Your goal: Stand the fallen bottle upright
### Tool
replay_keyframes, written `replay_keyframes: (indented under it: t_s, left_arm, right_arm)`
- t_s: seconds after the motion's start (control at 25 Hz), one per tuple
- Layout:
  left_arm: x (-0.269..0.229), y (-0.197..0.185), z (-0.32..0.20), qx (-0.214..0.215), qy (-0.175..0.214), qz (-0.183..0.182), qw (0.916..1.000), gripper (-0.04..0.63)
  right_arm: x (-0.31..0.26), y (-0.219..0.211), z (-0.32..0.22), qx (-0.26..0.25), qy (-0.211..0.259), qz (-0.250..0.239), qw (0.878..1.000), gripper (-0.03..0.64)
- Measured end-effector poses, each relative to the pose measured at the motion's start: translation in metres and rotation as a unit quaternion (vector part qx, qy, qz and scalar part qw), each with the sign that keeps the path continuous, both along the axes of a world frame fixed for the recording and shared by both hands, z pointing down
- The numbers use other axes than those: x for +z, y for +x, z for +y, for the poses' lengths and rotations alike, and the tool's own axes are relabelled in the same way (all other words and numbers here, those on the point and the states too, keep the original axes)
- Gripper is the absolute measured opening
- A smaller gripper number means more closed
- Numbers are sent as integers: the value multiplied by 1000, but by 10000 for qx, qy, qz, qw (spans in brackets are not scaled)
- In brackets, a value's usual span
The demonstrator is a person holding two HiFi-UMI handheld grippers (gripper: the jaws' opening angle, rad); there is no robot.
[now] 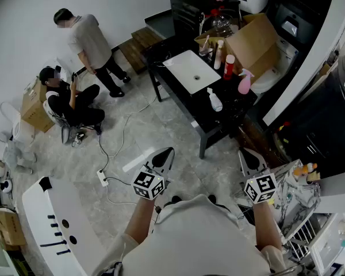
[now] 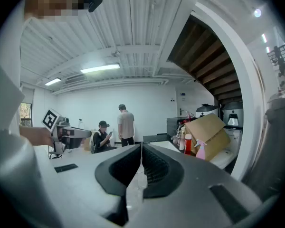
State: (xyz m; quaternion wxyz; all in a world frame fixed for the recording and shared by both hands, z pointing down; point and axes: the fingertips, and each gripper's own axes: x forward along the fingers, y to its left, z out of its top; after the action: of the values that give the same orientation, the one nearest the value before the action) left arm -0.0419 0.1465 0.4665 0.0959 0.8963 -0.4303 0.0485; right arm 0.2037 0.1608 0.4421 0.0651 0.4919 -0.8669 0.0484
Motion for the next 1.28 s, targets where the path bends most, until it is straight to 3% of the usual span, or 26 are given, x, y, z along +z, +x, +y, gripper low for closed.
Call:
replay_keyframes:
  t_s: [1.28]
  left_arm:
    - [-1,-13,-1,57,-15,50,10000,9]
  right_arm:
    - [2,-20,-4,82,-59,-154,9998,37]
